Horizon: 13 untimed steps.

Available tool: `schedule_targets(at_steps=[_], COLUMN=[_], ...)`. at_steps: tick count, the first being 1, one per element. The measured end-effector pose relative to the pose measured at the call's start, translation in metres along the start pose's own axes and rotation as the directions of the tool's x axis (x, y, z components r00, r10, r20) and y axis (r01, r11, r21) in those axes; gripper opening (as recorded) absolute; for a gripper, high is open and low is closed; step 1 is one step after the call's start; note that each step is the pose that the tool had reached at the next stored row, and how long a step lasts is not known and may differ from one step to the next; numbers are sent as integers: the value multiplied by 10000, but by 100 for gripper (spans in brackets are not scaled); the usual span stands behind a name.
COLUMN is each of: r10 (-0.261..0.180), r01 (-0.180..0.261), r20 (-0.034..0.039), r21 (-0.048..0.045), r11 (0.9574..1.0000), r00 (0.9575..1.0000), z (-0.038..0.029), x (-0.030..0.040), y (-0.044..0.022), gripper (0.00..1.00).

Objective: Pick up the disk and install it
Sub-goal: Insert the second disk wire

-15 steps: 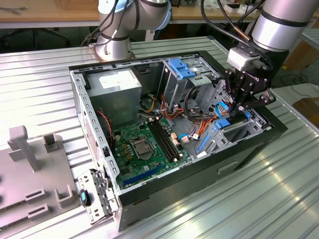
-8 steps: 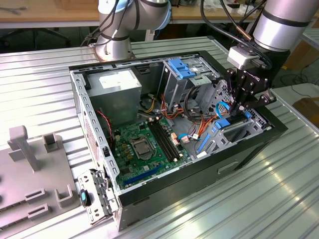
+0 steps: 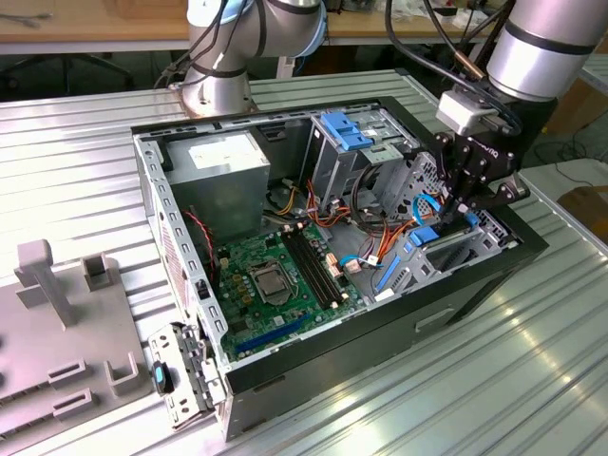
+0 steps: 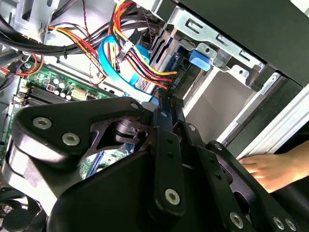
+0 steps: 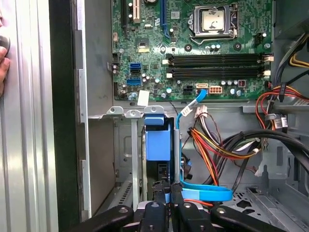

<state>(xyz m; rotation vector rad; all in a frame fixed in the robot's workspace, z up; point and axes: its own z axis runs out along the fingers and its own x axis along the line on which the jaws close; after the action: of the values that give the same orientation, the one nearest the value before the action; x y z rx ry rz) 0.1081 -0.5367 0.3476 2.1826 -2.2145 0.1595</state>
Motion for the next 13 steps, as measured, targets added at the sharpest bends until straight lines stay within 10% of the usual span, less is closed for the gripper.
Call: schedule_targets(at_steps=[13], r10=[38], r01=[-37], r20=[576], r21=[-12], r11=[10000], r00=[9983], z=[12], x=[98], y=[-8], gripper=[16])
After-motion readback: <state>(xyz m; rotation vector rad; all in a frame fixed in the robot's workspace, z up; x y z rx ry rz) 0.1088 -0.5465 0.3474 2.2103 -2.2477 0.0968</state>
